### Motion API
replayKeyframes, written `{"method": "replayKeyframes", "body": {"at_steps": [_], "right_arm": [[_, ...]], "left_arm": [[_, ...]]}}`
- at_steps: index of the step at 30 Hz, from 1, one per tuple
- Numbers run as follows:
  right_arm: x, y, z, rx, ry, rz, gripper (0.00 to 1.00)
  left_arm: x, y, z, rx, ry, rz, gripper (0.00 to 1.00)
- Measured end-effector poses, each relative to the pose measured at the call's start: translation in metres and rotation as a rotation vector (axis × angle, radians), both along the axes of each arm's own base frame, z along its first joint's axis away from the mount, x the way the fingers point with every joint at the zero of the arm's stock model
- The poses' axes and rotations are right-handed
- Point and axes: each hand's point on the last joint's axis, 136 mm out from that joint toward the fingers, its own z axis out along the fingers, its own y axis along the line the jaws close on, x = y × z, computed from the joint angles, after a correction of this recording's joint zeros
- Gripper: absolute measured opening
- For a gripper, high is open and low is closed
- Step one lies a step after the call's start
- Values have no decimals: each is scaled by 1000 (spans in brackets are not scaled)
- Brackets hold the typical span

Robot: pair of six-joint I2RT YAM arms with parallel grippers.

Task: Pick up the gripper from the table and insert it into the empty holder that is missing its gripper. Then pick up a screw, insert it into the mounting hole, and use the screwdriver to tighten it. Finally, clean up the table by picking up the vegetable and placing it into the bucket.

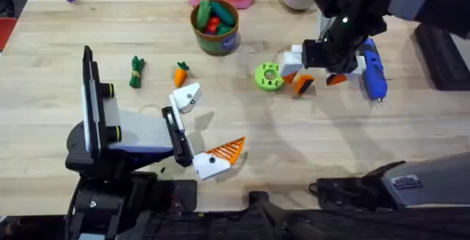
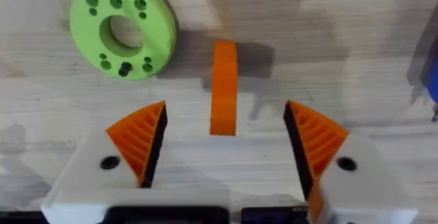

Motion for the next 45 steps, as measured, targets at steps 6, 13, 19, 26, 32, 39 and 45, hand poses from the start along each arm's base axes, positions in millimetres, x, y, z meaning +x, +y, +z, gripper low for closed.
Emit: {"method": "replayKeyframes", "body": {"at_steps": [6, 13, 19, 26, 32, 39, 45], "right_arm": [[0, 2, -1, 9, 3, -5, 923], [3, 3, -9, 6, 19, -12, 902], [3, 3, -12, 4, 29, -12, 840], [2, 4, -12, 6, 31, -18, 443], [3, 4, -12, 6, 28, -20, 11], [3, 4, -12, 6, 28, -19, 11], [2, 4, -12, 6, 29, -19, 10]], "left_arm": [[0, 0, 0, 0, 0, 0, 985], [0, 0, 0, 0, 0, 0, 985], [0, 0, 0, 0, 0, 0, 985], [0, 0, 0, 0, 0, 0, 986], [0, 0, 0, 0, 0, 0, 986], [0, 0, 0, 0, 0, 0, 985], [0, 0, 0, 0, 0, 0, 985]]}}
